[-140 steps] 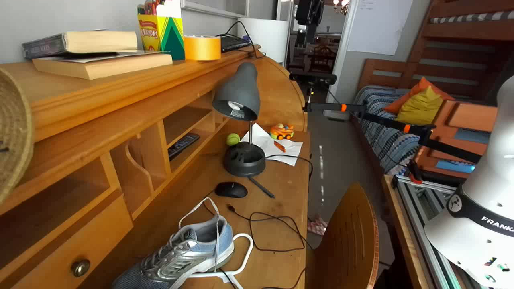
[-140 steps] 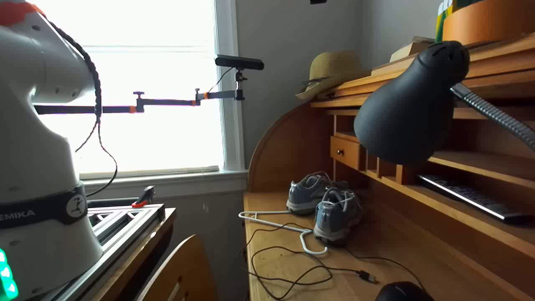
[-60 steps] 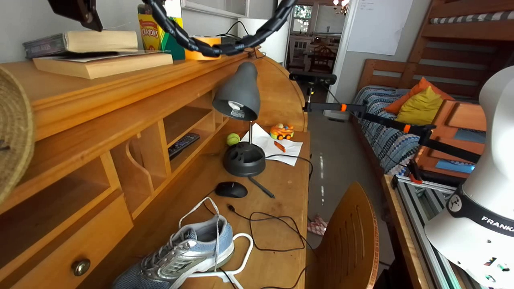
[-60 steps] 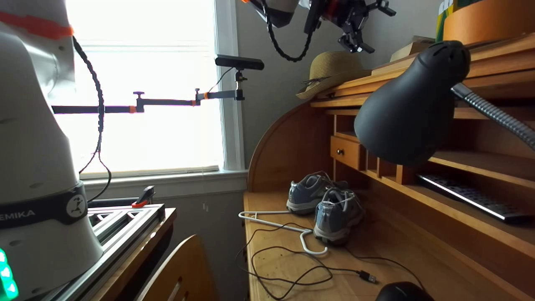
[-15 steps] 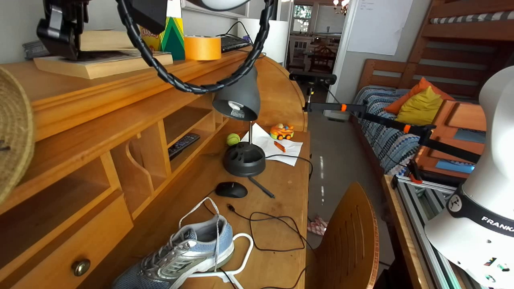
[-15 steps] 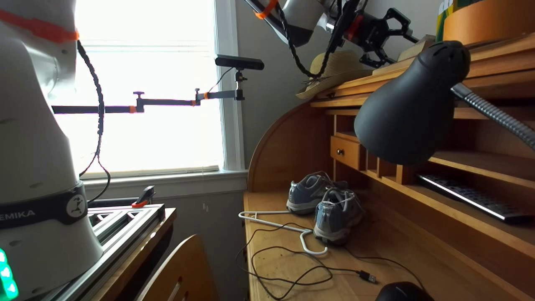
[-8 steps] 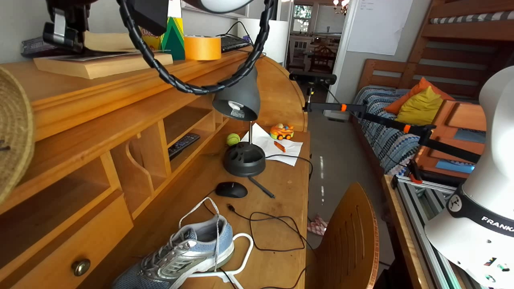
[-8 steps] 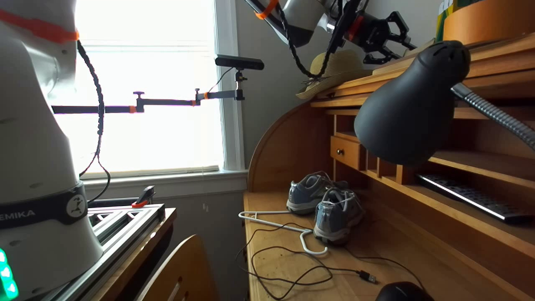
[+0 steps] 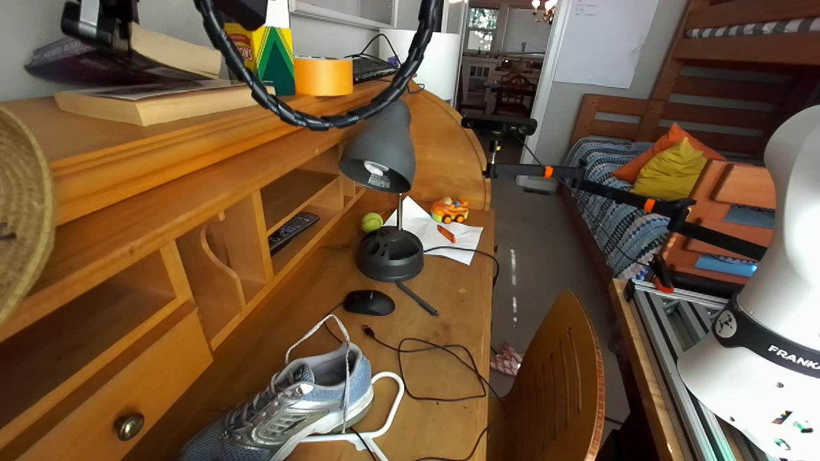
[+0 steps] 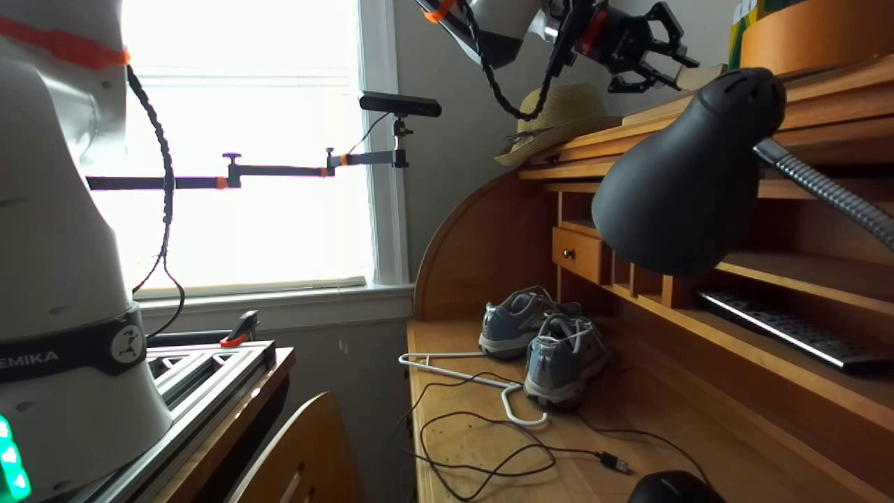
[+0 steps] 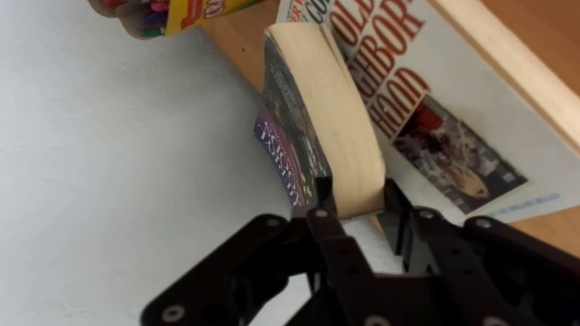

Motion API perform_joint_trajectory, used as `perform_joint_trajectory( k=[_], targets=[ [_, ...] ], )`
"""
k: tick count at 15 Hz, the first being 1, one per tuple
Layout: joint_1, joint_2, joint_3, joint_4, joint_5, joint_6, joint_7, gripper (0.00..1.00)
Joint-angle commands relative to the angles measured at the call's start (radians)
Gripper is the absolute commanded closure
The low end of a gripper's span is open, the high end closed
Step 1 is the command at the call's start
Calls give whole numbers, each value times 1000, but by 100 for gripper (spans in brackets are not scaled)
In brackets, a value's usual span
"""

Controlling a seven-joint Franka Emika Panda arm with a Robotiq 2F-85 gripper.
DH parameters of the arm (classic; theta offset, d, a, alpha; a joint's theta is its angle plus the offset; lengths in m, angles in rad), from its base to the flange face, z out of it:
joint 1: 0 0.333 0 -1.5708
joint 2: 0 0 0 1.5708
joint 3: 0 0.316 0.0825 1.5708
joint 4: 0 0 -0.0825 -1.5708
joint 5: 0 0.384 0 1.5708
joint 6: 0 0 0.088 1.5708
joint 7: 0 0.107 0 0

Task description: Put the book near the mouse

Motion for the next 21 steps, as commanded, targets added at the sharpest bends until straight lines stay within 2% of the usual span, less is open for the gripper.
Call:
perform_joint_trajectory(
  k=[1, 9, 21],
  targets=[
    [10, -108, 4, -70, -5, -11, 67, 93],
    [-11, -355, 49, -278, 98, -2, 43, 93],
    [-2, -682, 133, -560, 88, -78, -9, 93]
  ],
)
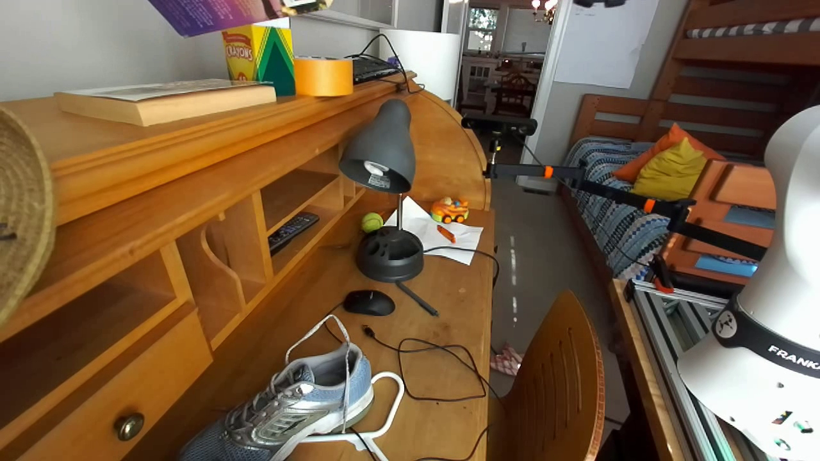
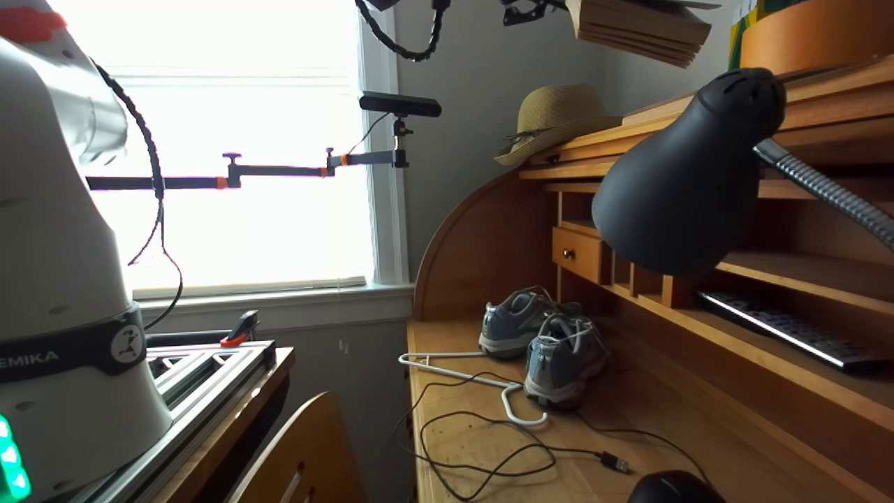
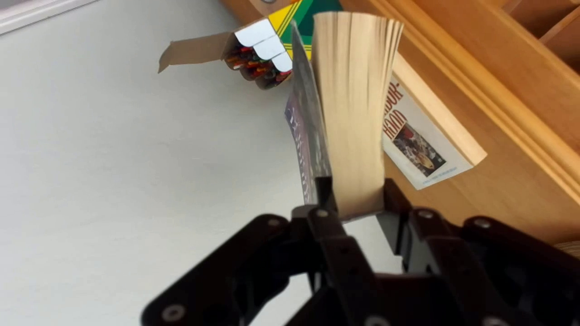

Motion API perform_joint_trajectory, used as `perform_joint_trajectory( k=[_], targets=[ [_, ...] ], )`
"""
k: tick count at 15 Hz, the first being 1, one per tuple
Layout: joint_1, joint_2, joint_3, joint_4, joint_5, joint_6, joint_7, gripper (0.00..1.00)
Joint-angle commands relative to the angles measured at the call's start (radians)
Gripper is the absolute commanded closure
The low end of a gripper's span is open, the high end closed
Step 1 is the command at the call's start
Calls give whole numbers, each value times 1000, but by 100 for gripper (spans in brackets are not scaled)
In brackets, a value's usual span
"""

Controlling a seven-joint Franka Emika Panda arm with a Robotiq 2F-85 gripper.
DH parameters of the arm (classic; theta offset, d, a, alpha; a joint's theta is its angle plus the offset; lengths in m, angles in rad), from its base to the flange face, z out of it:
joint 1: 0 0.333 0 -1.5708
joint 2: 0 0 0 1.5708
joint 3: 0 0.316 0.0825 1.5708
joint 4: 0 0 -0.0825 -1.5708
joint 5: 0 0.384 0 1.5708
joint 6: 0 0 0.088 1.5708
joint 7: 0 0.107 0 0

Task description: Put the book near the mouse

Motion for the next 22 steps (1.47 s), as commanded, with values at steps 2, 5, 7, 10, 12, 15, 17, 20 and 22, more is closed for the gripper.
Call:
perform_joint_trajectory(
  k=[2, 5, 7, 10, 12, 15, 17, 20, 22],
  targets=[
    [5, -154, 48, -146, 3, -60, -19, 93],
    [34, -227, 83, -231, 47, -106, 3, 93],
    [63, -282, 117, -293, 106, -163, 37, 93],
    [108, -359, 178, -394, 191, -261, 112, 93],
    [128, -390, 214, -444, 227, -312, 165, 93],
    [130, -393, 257, -502, 216, -333, 281, 93],
    [122, -361, 266, -528, 187, -297, 351, 93],
    [105, -308, 253, -550, 115, -266, 399, 93],
    [99, -271, 215, -555, 68, -223, 396, 93]
  ],
)
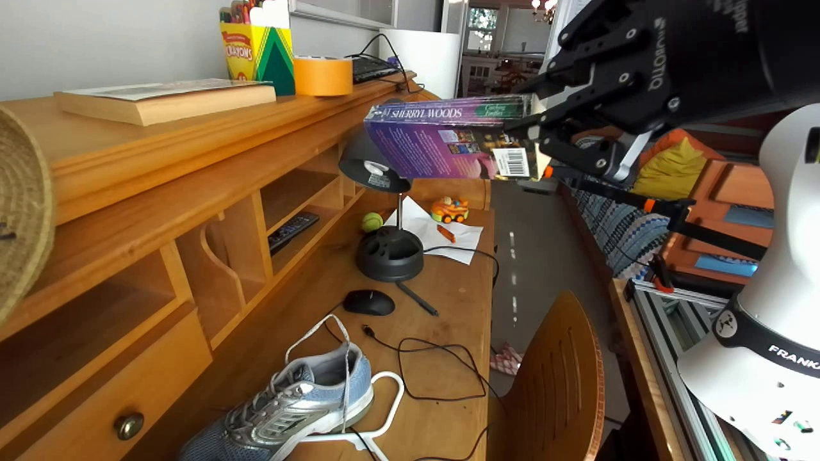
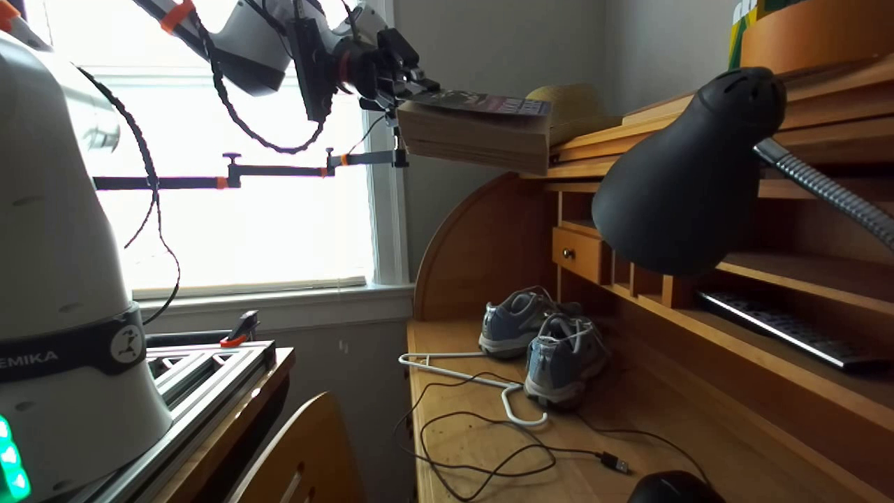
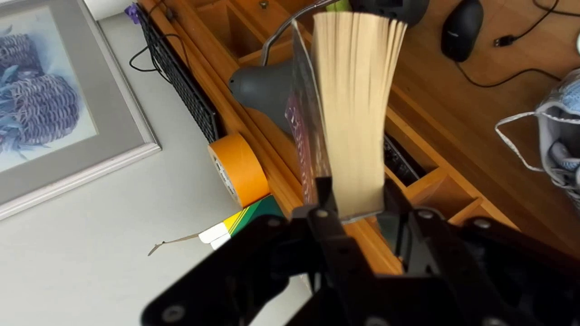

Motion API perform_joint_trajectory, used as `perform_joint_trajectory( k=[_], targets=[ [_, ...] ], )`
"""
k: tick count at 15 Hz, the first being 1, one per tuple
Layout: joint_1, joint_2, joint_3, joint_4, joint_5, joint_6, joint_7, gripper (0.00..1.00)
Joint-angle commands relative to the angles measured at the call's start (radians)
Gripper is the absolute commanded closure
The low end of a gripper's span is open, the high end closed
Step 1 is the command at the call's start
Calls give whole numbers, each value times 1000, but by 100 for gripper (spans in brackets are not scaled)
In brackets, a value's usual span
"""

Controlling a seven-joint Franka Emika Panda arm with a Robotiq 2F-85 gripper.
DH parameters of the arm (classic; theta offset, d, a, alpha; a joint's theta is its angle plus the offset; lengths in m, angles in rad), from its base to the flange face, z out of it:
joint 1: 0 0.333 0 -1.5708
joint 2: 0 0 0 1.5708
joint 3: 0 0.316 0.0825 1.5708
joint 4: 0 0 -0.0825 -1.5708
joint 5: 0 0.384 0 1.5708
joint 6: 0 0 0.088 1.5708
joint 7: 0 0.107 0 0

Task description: Put the book near the mouse

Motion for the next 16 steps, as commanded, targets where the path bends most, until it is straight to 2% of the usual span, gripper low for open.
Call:
perform_joint_trajectory(
  k=[1, 6, 9, 11, 16],
  targets=[
    [-20, 67, -61, -11, -110, 96, 15, 93],
    [-56, 145, -198, 3, -328, 306, -106, 93],
    [-77, 195, -258, 21, -447, 435, -193, 93],
    [-79, 224, -288, 29, -467, 503, -262, 93],
    [-67, 217, -322, 20, -398, 540, -429, 93]
  ],
)
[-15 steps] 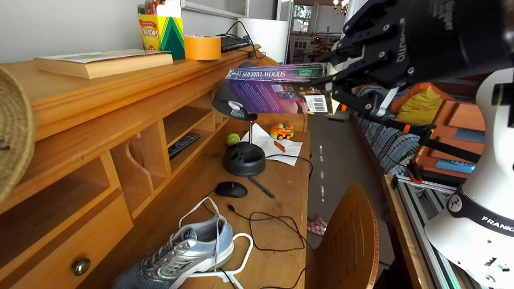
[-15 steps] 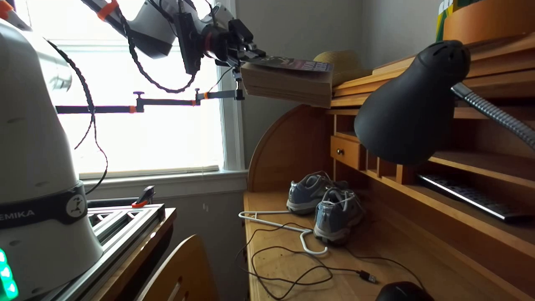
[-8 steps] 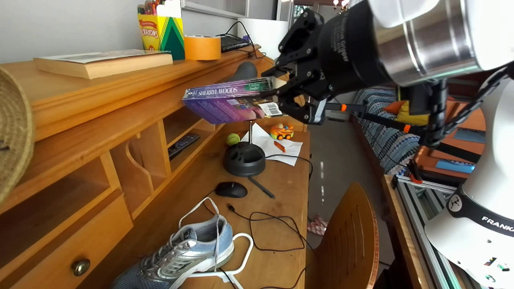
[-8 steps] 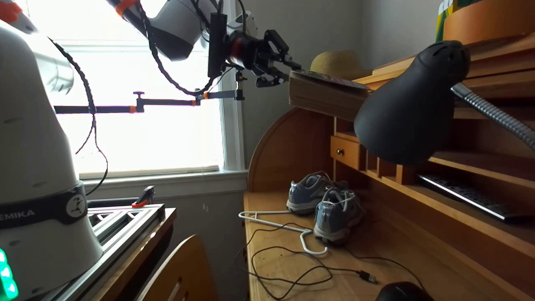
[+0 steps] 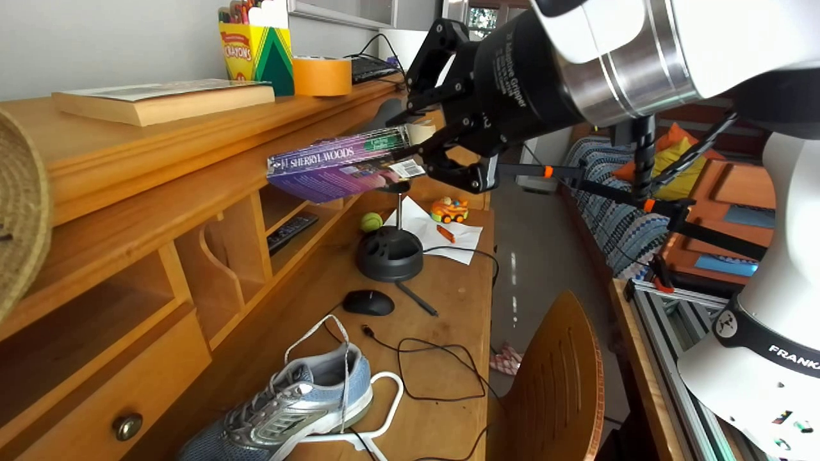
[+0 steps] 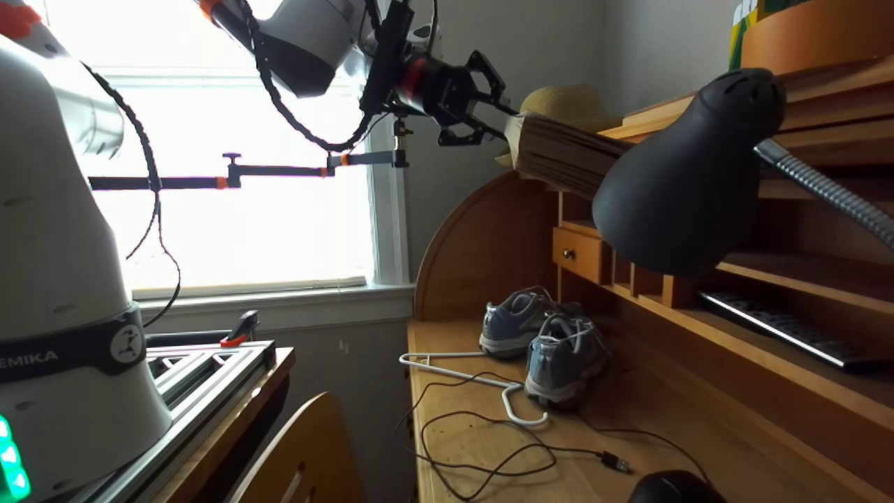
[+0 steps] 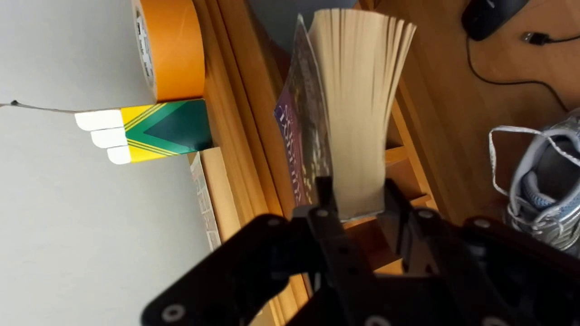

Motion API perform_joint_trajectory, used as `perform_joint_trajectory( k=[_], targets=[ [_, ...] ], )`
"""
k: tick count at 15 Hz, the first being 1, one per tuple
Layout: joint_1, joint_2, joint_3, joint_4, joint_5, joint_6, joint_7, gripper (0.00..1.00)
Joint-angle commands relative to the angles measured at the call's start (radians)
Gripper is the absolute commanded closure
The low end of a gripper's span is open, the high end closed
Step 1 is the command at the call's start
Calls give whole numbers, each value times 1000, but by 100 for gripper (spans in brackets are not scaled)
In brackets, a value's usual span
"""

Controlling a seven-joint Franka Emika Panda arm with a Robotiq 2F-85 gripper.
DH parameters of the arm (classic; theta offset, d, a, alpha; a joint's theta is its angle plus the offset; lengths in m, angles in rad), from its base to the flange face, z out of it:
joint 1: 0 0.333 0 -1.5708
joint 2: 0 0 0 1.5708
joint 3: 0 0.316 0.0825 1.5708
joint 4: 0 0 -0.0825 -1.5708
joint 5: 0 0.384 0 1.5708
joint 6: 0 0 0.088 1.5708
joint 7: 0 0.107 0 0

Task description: Put the book near the mouse

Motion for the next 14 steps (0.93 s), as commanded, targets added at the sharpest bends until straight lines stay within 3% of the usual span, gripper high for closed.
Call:
perform_joint_trajectory(
  k=[1, 8, 14],
  targets=[
    [0, 59, -42, 25, 29, 90, -119, 93],
    [26, 57, -37, 50, 376, 86, -343, 93],
    [-67, 158, 60, 89, 205, 97, -114, 93]
  ],
)
